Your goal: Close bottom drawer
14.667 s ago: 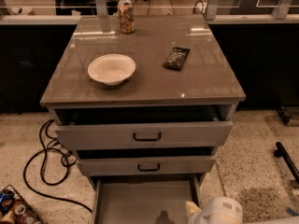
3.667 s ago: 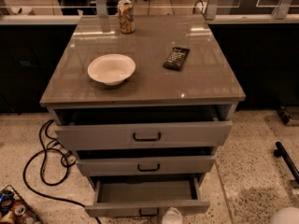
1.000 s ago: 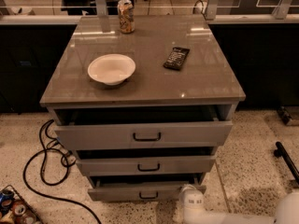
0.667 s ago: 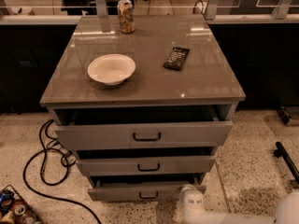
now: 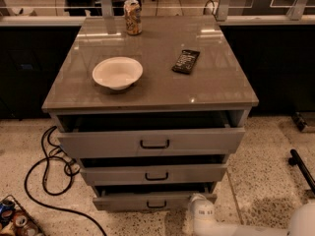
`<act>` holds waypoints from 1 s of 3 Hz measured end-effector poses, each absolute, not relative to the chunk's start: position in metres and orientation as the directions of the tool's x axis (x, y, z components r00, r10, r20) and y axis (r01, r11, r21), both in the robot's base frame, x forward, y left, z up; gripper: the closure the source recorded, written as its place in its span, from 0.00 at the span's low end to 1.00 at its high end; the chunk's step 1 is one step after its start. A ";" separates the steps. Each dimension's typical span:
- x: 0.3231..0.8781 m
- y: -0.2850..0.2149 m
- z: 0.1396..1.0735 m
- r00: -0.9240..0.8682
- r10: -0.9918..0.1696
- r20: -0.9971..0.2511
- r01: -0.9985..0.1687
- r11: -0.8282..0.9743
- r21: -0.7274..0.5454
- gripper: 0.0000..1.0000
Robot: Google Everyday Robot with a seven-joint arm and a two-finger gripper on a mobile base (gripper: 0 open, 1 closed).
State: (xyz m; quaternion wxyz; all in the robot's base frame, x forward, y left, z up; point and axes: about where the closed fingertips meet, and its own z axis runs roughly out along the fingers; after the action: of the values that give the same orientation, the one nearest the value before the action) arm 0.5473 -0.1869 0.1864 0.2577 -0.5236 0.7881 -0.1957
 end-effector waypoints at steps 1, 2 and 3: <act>0.555 -0.186 0.183 -0.309 -0.928 -0.211 -0.721 0.373 -0.584 1.00; 0.554 -0.186 0.183 -0.309 -0.928 -0.211 -0.721 0.372 -0.584 1.00; 0.561 -0.185 0.179 -0.303 -0.928 -0.217 -0.717 0.372 -0.589 1.00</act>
Offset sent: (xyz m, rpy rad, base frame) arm 0.1619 0.0196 -0.0567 0.1097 -0.2175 0.1275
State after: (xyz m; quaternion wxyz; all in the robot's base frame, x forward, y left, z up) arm 0.5615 -0.1853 0.1795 0.2696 -0.5251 0.7832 -0.1951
